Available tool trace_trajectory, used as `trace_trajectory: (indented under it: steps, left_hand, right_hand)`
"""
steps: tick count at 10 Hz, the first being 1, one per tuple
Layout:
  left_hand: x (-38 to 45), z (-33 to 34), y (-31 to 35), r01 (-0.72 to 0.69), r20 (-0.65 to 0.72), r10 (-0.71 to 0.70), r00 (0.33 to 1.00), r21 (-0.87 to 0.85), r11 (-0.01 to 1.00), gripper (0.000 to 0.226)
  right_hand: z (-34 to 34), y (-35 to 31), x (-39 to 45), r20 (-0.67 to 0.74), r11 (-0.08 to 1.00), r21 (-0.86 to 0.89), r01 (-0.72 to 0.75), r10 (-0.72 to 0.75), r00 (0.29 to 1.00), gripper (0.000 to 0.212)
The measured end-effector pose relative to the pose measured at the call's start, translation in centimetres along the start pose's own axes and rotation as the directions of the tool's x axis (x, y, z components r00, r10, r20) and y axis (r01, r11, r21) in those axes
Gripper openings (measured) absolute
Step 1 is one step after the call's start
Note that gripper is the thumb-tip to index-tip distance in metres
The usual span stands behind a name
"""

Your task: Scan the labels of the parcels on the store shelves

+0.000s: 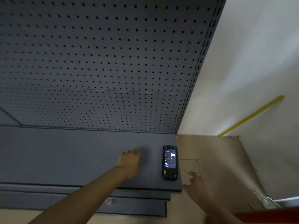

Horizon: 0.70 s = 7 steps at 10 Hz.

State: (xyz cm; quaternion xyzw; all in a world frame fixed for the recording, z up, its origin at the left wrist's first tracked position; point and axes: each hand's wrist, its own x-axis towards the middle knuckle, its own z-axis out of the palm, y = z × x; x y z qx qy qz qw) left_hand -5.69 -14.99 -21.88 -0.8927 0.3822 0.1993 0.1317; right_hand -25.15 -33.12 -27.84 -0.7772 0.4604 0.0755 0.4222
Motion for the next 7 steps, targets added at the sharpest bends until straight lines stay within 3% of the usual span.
trace_trajectory:
  steps: [2, 3, 4, 7]
  left_hand:
    - [-4.8, -2.4, -0.9, 0.019, -0.141, -0.017, 0.99, 0.01, 1.0, 0.052]
    - [-8.0, -3.8, -0.9, 0.01, -0.204, -0.013, 0.979, -0.018, 1.0, 0.051]
    - [-11.7, -4.8, -0.8, 0.002, -0.272, -0.012, 0.962, -0.036, 0.999, 0.052]
    - [-24.8, -3.5, -1.8, -0.042, -0.426, 0.024, 0.904, -0.033, 0.999, 0.05]
  right_hand:
    - [-2.9, 0.3, -2.5, -0.082, 0.989, 0.017, 0.148, -0.146, 0.986, 0.035]
    - [-4.6, -2.1, -5.0, -0.117, 0.96, -0.009, 0.28, -0.279, 0.953, 0.034]
    - [-5.6, -5.3, -8.5, -0.043, 0.935, -0.029, 0.353, -0.354, 0.934, 0.019]
    - [-4.7, -7.4, -22.7, -0.134, 0.819, -0.081, 0.568, -0.574, 0.808, 0.023]
